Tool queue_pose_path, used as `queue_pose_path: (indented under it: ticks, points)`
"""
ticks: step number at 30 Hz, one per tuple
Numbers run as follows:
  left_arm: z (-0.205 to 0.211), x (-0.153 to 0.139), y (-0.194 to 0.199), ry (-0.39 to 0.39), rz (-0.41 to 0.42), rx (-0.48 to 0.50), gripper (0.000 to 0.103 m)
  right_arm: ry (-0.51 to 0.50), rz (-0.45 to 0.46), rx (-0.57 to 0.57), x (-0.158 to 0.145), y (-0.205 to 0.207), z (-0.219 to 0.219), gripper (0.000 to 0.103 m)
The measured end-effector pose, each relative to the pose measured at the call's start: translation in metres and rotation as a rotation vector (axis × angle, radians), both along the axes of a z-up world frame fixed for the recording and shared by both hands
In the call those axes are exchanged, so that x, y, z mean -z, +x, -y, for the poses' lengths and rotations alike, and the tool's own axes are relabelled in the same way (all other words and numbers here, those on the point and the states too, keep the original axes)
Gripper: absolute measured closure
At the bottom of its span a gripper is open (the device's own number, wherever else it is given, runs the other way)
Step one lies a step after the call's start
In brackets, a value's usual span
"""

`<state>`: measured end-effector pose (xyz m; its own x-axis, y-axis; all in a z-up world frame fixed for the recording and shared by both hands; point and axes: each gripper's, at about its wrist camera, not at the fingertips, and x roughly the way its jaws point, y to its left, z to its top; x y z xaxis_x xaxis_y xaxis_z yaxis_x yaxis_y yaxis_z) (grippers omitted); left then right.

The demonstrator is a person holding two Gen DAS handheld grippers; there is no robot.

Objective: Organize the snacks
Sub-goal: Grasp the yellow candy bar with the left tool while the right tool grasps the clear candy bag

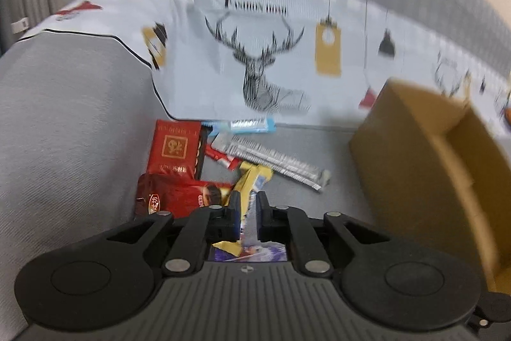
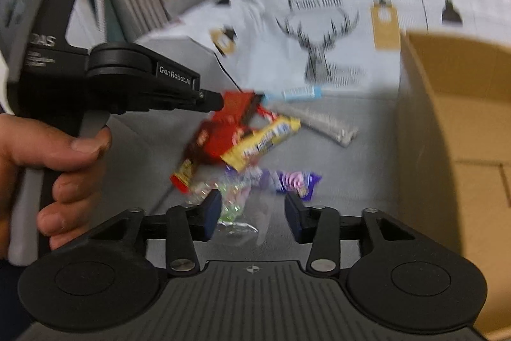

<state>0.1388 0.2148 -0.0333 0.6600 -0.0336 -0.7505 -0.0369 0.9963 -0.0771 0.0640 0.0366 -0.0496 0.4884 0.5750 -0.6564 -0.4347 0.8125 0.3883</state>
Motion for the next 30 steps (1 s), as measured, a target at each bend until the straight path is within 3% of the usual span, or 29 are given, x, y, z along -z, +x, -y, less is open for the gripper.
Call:
queue_pose_path:
  ticks: [2, 4, 6, 7, 11, 12, 13, 16, 22, 25, 28, 30]
  points:
    - [-0.001, 0.013, 0.009, 0.021, -0.031, 0.015, 0.075, 0.022, -0.071, 0.011, 0.015, 0.010, -0.002, 0.049]
    - [0.001, 0.024, 0.019, 0.030, -0.064, 0.025, 0.048, 0.032, -0.113, 0.018, 0.022, 0.012, -0.004, 0.049]
    - [0.003, 0.033, 0.024, 0.052, -0.093, 0.028, 0.045, 0.029, -0.136, 0.019, 0.029, 0.014, -0.007, 0.049]
    - [0.004, 0.037, 0.027, 0.058, -0.109, 0.033, 0.045, 0.025, -0.139, 0.015, 0.032, 0.014, -0.009, 0.052]
    - [0.009, 0.052, 0.036, 0.088, -0.163, 0.054, 0.047, 0.005, -0.126, -0.026, 0.033, 0.012, -0.015, 0.084]
    - [0.010, 0.054, 0.036, 0.101, -0.168, 0.060, 0.059, -0.005, -0.115, -0.036, 0.032, 0.011, -0.016, 0.089]
    - [0.011, 0.055, 0.036, 0.107, -0.180, 0.063, 0.080, -0.006, -0.108, -0.046, 0.030, 0.010, -0.015, 0.094]
    - [0.012, 0.055, 0.034, 0.116, -0.204, 0.054, 0.086, -0.002, -0.083, -0.064, 0.027, 0.006, -0.008, 0.103]
    - [0.013, 0.035, 0.013, 0.085, -0.165, 0.023, 0.087, -0.051, -0.012, -0.057, 0.016, -0.007, 0.005, 0.103]
    - [0.006, 0.022, 0.001, 0.062, -0.140, -0.007, 0.087, -0.149, 0.011, -0.077, 0.011, -0.018, 0.004, 0.103]
    - [-0.004, 0.010, -0.011, 0.021, -0.115, -0.045, 0.088, -0.286, -0.023, -0.125, 0.018, -0.031, 0.003, 0.103]
    - [-0.010, 0.003, -0.017, -0.005, -0.100, -0.068, 0.088, -0.319, -0.049, -0.171, 0.023, -0.041, 0.004, 0.103]
